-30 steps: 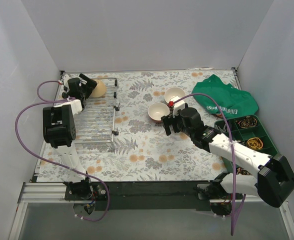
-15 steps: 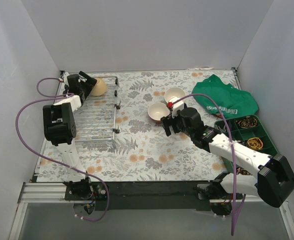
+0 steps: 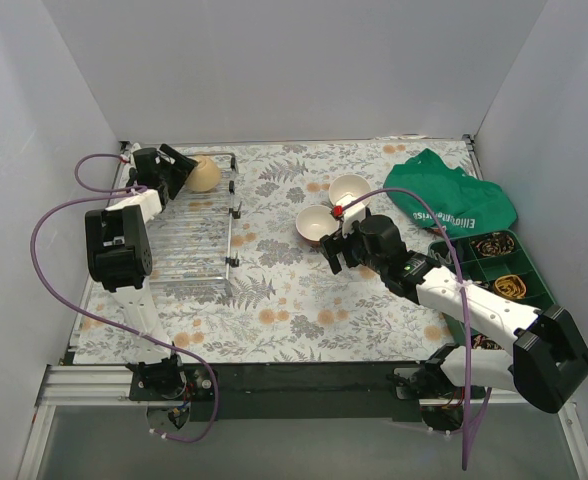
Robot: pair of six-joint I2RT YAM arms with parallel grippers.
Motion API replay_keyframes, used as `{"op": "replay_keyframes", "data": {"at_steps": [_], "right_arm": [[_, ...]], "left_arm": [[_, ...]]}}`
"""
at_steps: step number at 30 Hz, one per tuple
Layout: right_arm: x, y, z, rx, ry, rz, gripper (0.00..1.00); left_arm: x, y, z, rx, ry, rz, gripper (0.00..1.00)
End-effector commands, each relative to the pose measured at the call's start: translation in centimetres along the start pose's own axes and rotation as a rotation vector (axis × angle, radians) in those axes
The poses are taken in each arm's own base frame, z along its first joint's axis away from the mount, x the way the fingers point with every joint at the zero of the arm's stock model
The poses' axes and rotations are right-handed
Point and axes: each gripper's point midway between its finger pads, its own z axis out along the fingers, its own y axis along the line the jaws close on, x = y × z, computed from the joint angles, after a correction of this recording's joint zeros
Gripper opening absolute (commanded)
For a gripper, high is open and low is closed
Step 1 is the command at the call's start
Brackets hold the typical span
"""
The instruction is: Unload the bowls from the dish rack
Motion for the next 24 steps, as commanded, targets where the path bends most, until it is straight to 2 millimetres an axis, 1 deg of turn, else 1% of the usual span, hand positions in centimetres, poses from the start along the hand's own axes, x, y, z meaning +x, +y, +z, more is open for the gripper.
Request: {"op": "replay_keyframes", "data": {"at_steps": [1, 2, 3, 4, 5, 7, 8, 9, 10, 11, 15, 17, 22, 24], "right_arm": [[-1.6, 0.1, 0.2, -0.013, -0.055, 0.0, 0.91], [-1.5, 0.2, 0.3, -0.016, -0.053, -0.001, 0.91], [-1.5, 0.2, 0.3, -0.016, -0.052, -0.001, 0.91], [-1.5, 0.2, 0.3, -0.016, -0.053, -0.001, 0.91], [-1.4, 0.3, 0.3, -0.019, -0.049, -0.001, 0.91], [-1.5, 0.3, 0.3, -0.02, -0.053, -0.001, 0.91], [-1.5, 0.3, 0.3, -0.022, -0.052, -0.001, 0.91], [-1.5, 0.3, 0.3, -0.02, -0.053, -0.001, 0.91], [-1.5, 0.3, 0.3, -0.022, -0.05, -0.001, 0.91], [-1.4, 0.4, 0.3, -0.025, -0.049, -0.001, 0.91], [-1.2, 0.5, 0.6, -0.031, -0.04, -0.002, 0.91], [-1.2, 0.6, 0.6, -0.036, -0.04, -0.002, 0.91], [-1.2, 0.7, 0.7, -0.044, -0.037, -0.004, 0.91], [-1.2, 0.7, 0.7, -0.044, -0.037, -0.004, 0.9]], "left_arm": [[3.7, 2.0, -0.8, -0.045, 0.13, 0.004, 0.72], [3.8, 1.8, -1.0, -0.037, 0.133, 0.005, 0.7], [3.5, 1.3, -1.2, -0.023, 0.126, 0.006, 0.64], [3.2, 0.9, -1.4, -0.009, 0.123, 0.005, 0.61], [3.4, 0.7, -1.5, 0.0, 0.129, 0.006, 0.58], [3.2, 0.2, -1.8, 0.014, 0.129, 0.009, 0.57], [3.5, 0.2, -2.0, 0.019, 0.141, 0.014, 0.57], [3.7, 0.3, -2.1, 0.017, 0.147, 0.017, 0.59], [3.7, 0.3, -2.1, 0.019, 0.15, 0.025, 0.63], [4.2, 0.7, -2.3, 0.015, 0.163, 0.031, 0.65], [5.4, 1.6, -2.6, 0.007, 0.195, 0.036, 0.7], [5.8, 1.6, -2.7, 0.009, 0.209, 0.036, 0.74], [6.8, 1.9, -3.2, 0.001, 0.236, 0.042, 0.76], [6.8, 2.1, -3.5, -0.01, 0.239, 0.044, 0.77]]}}
